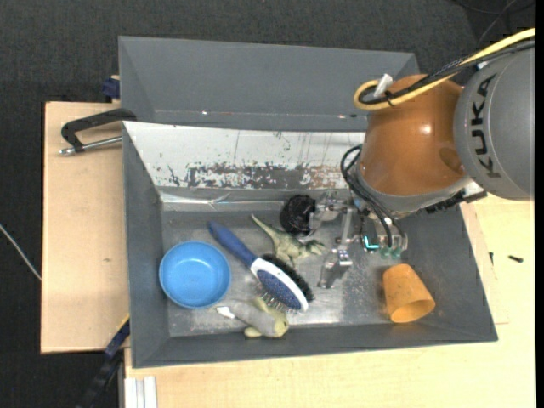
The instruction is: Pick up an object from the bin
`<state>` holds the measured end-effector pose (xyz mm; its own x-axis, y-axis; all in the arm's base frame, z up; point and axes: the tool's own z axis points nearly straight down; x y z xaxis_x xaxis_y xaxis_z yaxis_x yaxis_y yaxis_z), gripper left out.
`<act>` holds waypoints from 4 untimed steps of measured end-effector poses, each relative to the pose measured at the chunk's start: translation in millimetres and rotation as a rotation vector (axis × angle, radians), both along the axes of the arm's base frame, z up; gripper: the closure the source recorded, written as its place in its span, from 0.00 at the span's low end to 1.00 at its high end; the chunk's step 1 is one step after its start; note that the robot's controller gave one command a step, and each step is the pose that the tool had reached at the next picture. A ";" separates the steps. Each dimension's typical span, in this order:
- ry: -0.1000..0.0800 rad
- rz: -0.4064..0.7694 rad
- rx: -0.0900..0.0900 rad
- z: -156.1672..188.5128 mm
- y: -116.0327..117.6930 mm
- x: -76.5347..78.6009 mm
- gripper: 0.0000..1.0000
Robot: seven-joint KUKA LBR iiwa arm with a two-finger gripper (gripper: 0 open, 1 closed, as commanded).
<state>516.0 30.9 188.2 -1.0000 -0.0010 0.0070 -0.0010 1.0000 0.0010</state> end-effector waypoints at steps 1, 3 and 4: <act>-0.015 0.683 0.001 -114.8 55.5 64.8 0.00; -0.007 0.623 0.004 -81.1 96.0 12.8 0.00; -0.009 0.516 0.002 -57.3 95.8 -0.4 0.00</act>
Offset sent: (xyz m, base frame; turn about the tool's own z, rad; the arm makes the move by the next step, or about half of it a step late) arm 0.0626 0.0548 -0.1162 -0.6824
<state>515.7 126.6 130.9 -0.8693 -0.4943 -0.0019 -0.4943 0.8693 0.0010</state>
